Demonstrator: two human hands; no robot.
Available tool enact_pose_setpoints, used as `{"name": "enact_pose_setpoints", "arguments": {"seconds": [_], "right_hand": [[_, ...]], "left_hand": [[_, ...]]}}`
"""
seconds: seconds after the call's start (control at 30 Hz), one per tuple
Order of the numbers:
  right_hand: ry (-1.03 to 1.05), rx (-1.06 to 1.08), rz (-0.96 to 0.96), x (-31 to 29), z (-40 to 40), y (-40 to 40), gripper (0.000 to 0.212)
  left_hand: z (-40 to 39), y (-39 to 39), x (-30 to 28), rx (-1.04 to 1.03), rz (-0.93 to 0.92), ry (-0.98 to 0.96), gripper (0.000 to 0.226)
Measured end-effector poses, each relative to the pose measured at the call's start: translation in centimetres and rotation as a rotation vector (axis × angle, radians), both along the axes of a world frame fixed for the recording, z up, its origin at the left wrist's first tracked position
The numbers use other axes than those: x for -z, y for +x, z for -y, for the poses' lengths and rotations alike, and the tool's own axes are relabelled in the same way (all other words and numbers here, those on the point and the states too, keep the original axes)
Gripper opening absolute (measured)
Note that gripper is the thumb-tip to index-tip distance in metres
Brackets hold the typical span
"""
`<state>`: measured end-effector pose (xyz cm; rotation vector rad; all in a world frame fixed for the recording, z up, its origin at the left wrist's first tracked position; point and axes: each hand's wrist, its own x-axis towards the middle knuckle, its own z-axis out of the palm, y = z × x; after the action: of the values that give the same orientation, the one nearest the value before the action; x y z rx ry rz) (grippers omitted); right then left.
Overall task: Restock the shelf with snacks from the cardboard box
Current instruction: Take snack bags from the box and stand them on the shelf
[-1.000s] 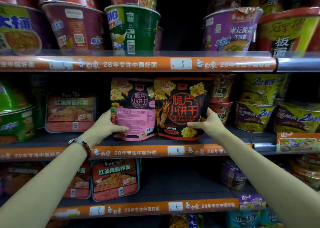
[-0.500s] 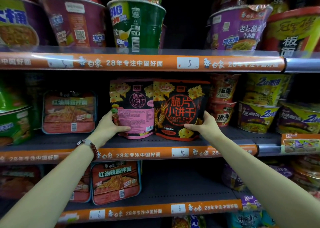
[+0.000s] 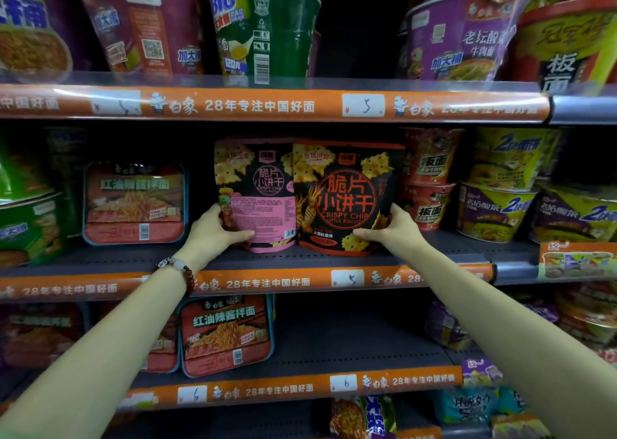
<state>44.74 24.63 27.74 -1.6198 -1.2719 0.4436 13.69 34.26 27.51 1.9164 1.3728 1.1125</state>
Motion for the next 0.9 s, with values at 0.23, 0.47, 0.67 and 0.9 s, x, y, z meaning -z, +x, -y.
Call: {"name": "enact_pose_setpoints", "arguments": {"seconds": [0.23,0.47,0.67,0.9], "right_hand": [[0.02,0.206,0.111,0.5,1.5,-0.7,0.079],[0.0,0.178,0.191,0.4,3.6,-0.4,0.047],[0.019,0.119,0.408,0.3,5.6,-0.5,0.031],[-0.014,0.209,0.49,0.7,10.3,2.1,0.025]], "left_hand": [[2.6,-1.1,-0.2,-0.214,-0.062,0.092,0.055],[6.1,0.7,-1.7,-0.049,-0.286,0.277,0.022],[8.4,6.2,-2.8,0.173,-0.381,0.387,0.014],[11.2,15.8,-1.6,0.475,-0.395,0.444,0.014]]}}
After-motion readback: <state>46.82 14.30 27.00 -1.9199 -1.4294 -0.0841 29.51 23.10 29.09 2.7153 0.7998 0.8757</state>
